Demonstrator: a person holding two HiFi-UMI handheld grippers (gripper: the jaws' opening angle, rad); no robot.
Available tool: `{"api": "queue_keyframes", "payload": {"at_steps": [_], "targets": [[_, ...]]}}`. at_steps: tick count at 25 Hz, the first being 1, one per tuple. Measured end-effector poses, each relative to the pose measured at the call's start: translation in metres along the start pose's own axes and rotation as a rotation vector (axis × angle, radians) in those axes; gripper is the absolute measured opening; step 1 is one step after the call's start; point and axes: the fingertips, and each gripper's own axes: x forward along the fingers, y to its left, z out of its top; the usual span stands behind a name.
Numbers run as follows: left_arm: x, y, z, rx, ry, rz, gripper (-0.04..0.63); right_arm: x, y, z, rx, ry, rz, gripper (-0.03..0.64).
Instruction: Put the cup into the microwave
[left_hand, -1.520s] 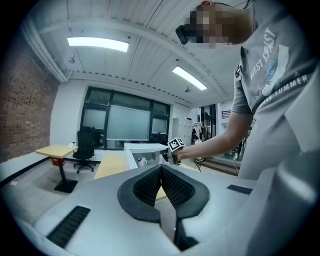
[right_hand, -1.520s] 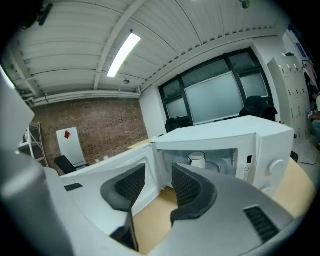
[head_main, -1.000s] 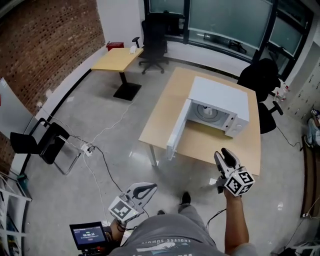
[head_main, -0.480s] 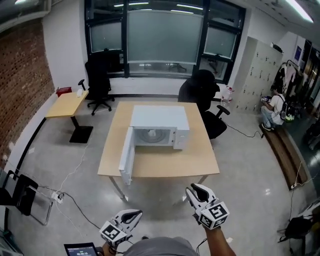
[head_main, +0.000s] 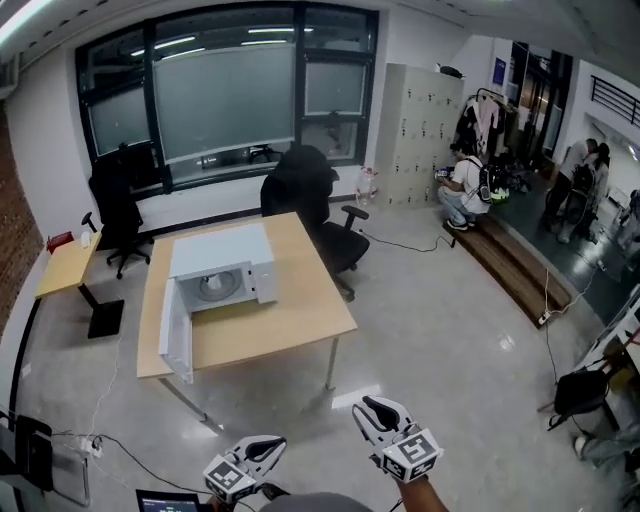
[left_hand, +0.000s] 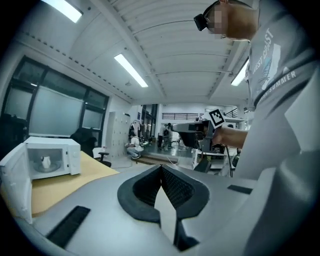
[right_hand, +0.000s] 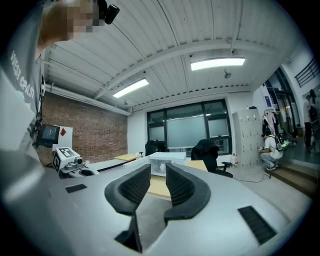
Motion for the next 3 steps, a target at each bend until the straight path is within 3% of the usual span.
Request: {"api": "queue_keyframes", "payload": {"at_steps": [3], "targets": [[0.076,-0.054,0.019,0.015,0.017,-0.064,0.021,-0.060,-0.063,-0.013,0.041,0.037,-0.032,0.107]]}}
